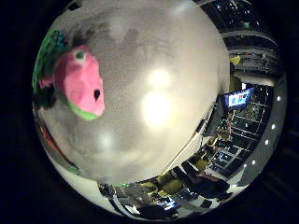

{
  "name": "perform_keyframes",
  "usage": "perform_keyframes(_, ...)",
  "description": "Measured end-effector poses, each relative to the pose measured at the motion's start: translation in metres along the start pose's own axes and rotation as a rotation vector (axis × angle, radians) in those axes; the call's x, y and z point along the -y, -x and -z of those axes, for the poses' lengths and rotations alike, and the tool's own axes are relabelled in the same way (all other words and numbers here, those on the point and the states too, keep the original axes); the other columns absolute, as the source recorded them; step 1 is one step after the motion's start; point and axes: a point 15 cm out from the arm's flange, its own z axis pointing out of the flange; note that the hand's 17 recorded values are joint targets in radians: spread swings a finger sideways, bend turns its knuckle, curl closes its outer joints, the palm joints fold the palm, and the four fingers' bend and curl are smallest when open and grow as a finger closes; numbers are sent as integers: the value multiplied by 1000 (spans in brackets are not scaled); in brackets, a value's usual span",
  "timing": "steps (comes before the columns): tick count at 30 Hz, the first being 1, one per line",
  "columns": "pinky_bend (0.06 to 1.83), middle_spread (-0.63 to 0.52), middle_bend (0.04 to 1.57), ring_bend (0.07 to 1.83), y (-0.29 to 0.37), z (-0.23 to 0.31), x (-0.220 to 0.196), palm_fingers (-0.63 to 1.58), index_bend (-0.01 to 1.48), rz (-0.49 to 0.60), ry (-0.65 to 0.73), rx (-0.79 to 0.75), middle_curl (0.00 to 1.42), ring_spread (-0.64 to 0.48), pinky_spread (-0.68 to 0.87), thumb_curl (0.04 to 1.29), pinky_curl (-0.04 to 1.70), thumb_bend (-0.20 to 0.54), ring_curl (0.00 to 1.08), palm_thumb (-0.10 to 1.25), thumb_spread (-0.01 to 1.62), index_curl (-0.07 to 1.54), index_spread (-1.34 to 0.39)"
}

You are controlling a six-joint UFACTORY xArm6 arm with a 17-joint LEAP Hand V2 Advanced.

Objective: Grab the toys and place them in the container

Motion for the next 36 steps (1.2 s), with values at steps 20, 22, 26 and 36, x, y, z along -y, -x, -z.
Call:
perform_keyframes(20,1169,-110,1099,1269,-61,58,-14,1386,975,-23,-84,-49,601,-173,-307,447,540,-1,521,938,962,630,-254)
perform_keyframes(22,1206,-104,1143,1307,-62,68,-17,1342,1018,-24,-94,-54,611,-168,-288,459,573,-11,538,949,961,644,-238)
perform_keyframes(26,1261,-92,1227,1376,-64,98,-18,1268,1100,-25,-133,-72,620,-158,-240,483,649,-19,563,961,963,663,-209)
perform_keyframes(36,1244,-85,1287,1418,-60,118,-35,1231,1162,-20,-117,-65,599,-152,-198,509,769,-22,565,953,977,651,-190)
